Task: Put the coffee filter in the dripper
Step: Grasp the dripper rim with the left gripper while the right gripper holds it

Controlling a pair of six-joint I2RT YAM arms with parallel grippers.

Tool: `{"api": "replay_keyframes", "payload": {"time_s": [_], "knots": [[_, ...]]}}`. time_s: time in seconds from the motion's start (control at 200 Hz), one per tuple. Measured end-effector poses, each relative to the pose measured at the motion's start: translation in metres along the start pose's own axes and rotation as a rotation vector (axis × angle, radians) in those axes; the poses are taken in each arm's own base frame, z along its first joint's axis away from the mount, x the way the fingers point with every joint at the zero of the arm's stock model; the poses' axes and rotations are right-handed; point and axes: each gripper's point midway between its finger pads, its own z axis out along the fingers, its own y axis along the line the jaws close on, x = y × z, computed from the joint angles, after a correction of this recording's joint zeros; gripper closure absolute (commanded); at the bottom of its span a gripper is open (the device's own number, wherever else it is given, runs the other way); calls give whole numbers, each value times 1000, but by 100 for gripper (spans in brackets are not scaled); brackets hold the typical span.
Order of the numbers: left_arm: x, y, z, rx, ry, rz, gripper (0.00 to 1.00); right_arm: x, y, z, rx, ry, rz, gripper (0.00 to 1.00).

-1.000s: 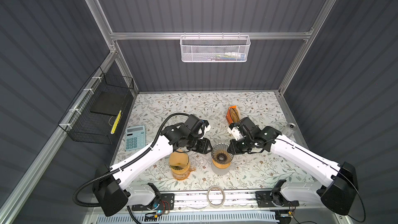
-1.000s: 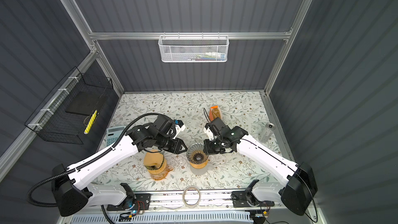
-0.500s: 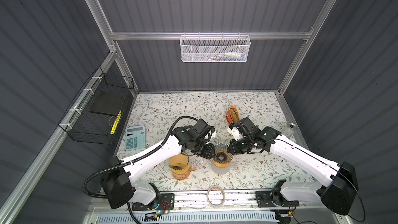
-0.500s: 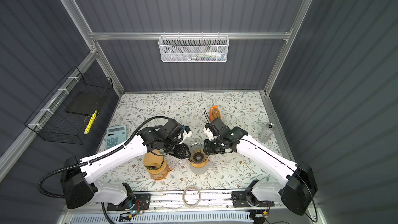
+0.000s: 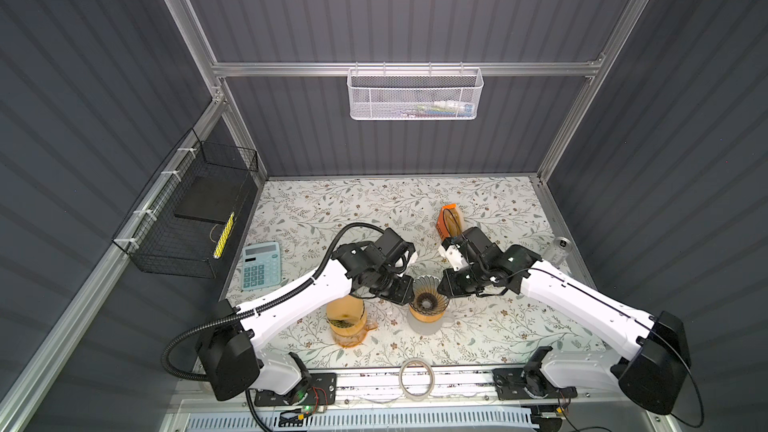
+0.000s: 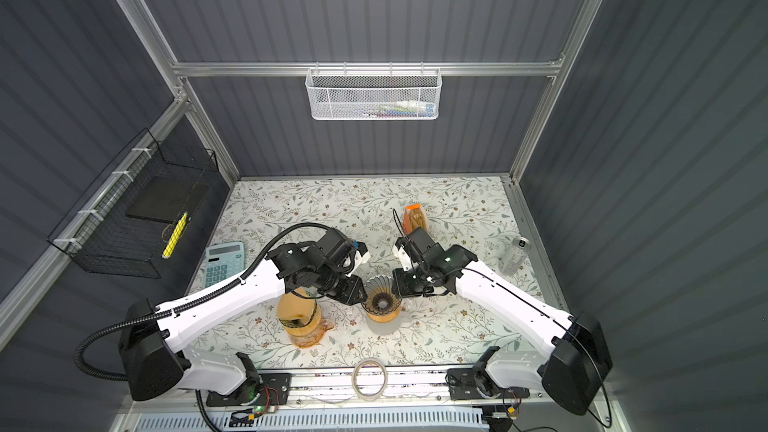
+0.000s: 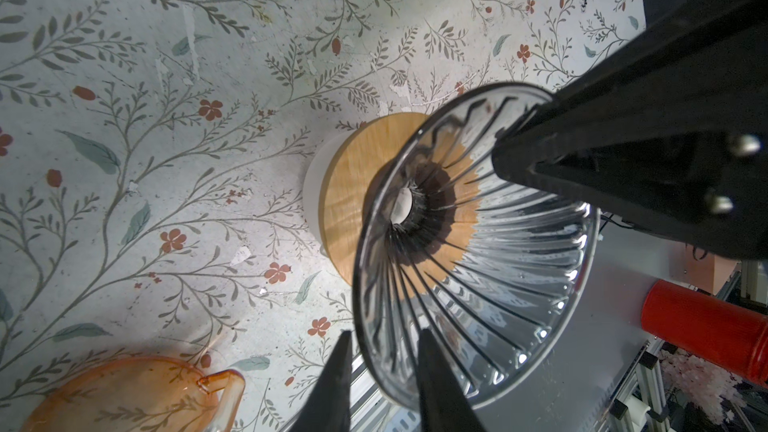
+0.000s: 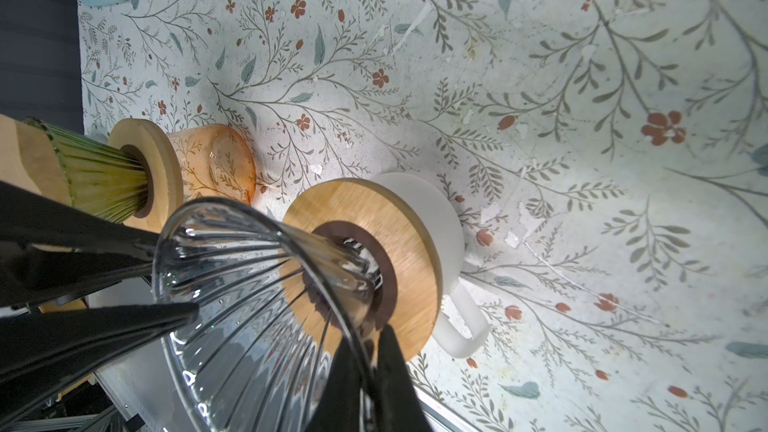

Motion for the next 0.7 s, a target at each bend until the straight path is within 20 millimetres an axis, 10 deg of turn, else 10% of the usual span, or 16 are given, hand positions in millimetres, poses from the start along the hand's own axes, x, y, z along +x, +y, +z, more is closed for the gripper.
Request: {"api": "replay_keyframes", "payload": {"time_s": [0.37, 0.7], "knots": [[-11, 1, -2, 7, -37, -30, 99, 5, 0, 4, -3, 15, 4, 99], [-9, 1, -1, 0, -29, -29, 81, 3, 1, 2, -4, 9, 2, 96]]}}
